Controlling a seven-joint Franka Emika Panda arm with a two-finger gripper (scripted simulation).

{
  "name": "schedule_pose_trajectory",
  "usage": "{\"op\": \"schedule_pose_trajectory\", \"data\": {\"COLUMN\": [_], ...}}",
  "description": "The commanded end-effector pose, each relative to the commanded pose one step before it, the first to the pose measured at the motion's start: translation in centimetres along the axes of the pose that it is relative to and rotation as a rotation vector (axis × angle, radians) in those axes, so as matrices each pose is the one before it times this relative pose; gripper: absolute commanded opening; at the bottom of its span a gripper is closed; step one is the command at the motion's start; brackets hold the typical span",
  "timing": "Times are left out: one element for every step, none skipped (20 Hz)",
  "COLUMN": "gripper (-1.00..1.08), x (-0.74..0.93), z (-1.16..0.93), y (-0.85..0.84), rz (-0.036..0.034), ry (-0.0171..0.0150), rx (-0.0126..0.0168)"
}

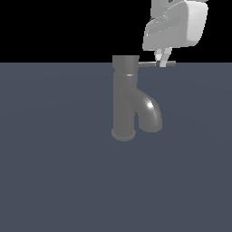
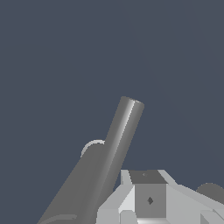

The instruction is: Turn on the faucet by rotating a designated handle.

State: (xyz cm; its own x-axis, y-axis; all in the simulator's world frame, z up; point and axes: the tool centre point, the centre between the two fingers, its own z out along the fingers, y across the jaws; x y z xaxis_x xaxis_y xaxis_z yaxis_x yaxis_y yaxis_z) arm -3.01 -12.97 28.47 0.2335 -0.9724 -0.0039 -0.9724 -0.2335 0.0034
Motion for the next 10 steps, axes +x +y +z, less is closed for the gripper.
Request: {"op": "schedule_pose_trajectory", "data": {"gripper": [-1.00,-1.00,-1.00,-1.00,-1.00,-1.00,-1.00,-1.00,-1.00,-1.00], "x": [2.011,0.257,0.256,0.255,0.254,0.259,0.251,0.250,0.248,0.000], "z": [0.008,-0.002,-0.002,-0.002,-0.003,-0.003,-0.003,-0.004,-0.004,0.000], "y": [-0.093,-0.221,-0.220,-0.219,-0.218,-0.213,-0.215,-0.214,-0.213,0.000], "rz": [0.02593,0.00084,0.00084,0.00084,0.00084,0.00097,0.00084,0.00084,0.00084,0.00000], "ry": [0.00378,0.00002,0.00002,0.00002,0.00002,0.00002,0.00001,0.00001,0.00000,0.00000], "rx": [0.00295,0.00005,0.00005,0.00005,0.00005,0.00006,0.00005,0.00006,0.00006,0.00000]}}
